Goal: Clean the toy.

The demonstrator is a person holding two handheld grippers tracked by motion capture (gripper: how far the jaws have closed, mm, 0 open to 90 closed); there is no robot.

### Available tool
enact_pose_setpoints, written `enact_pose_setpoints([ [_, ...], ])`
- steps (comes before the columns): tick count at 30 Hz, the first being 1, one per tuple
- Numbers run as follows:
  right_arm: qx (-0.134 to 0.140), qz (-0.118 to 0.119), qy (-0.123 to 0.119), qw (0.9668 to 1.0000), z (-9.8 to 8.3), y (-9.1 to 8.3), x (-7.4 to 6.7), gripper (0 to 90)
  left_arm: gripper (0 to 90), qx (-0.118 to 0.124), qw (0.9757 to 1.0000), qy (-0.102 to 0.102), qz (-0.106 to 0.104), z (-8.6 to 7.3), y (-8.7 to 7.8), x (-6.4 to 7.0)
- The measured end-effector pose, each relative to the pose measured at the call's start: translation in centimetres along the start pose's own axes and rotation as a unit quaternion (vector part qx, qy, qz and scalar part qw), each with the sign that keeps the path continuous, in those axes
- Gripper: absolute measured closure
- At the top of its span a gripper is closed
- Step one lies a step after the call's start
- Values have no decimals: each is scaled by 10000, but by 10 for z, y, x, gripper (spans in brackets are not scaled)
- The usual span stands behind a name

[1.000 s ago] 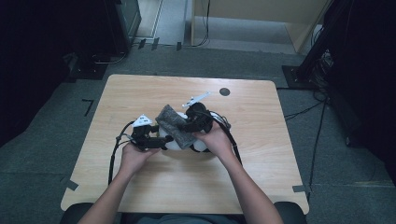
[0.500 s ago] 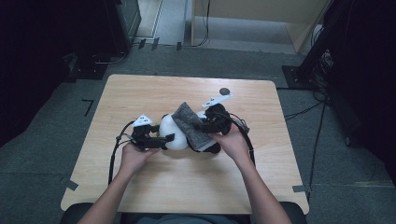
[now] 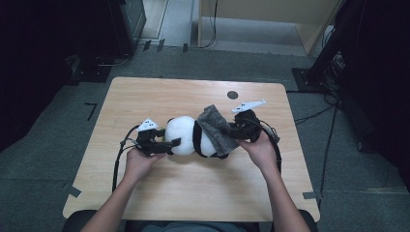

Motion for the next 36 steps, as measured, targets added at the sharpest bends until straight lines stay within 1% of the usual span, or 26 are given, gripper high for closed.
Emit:
enact_pose_setpoints([
  [3, -15, -113, 33, 9999, -3, -4, 5, 730, 232, -1, 10000, -7, -7, 0, 0, 0],
  [4, 2, -111, 61, 9999, -3, -5, 5, 735, 232, -2, 10000, -3, -10, 0, 0, 0],
  [6, 35, -12, 126, 9999, -3, -9, 6, 747, 232, -7, 10000, 4, -9, 0, 0, -1],
  [7, 74, 85, 139, 9998, -2, -12, 5, 750, 232, -10, 10000, 13, -9, 0, 0, -1],
  [9, 190, 362, 209, 9989, 1, -16, -1, 754, 232, -18, 10000, 16, -9, 0, 0, -1],
  [10, 258, 524, 226, 9980, 3, -18, -5, 755, 232, -9, 10000, 8, -8, 0, 0, -1],
  [12, 407, 928, 237, 9946, 8, -19, -15, 755, 233, -29, 10000, 24, -3, -1, -1, -1],
  [13, 453, 1050, 200, 9932, 10, -18, -21, 755, 233, -25, 10000, 29, 1, -1, -1, 0],
  [14, 441, 1142, 143, 9924, 11, -16, -27, 755, 233, -25, 10000, 33, 2, -1, -1, 0],
  [16, 399, 1250, 23, 9914, 16, -9, -38, 754, 233, -18, 10000, 32, 3, -1, -1, 0],
  [20, 223, 1252, -229, 9916, 28, 13, -57, 754, 234, 0, 10000, 27, 17, -1, -1, 0],
  [22, 147, 1256, -366, 9913, 34, 27, -66, 754, 236, -5, 10000, 43, 26, -1, -1, 0],
  [24, 38, 1291, -447, 9906, 41, 41, -73, 753, 236, -1, 10000, 48, 32, -1, -1, 1],
  [27, -52, 1198, -579, 9911, 49, 60, -81, 753, 238, -1, 10000, 65, 44, -1, -1, 1],
  [29, -125, 1222, -532, 9910, 53, 71, -83, 752, 239, 0, 10000, 74, 56, 0, -1, 1],
  [30, -168, 1161, -541, 9916, 54, 76, -84, 751, 239, 5, 10000, 64, 57, 0, -1, 1],
  [32, -318, 965, -569, 9932, 53, 85, -83, 748, 240, -4, 10000, 75, 59, -1, -1, 1],
  [34, -458, 922, -534, 9933, 50, 91, -81, 746, 239, -7, 9999, 104, 65, -1, -1, 1],
  [36, -398, 917, -545, 9935, 47, 91, -79, 747, 239, -1, 9999, 119, 68, -1, -1, 2],
])
Point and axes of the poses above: each handheld gripper's, and its own axes: y roughly forward along the jaws, z roughly out of its top, x roughly to its right, the point moved 3 cm from there along y, roughly forward along the jaws, and after that the axes turned 4 degrees about y, right-handed, at the moved point
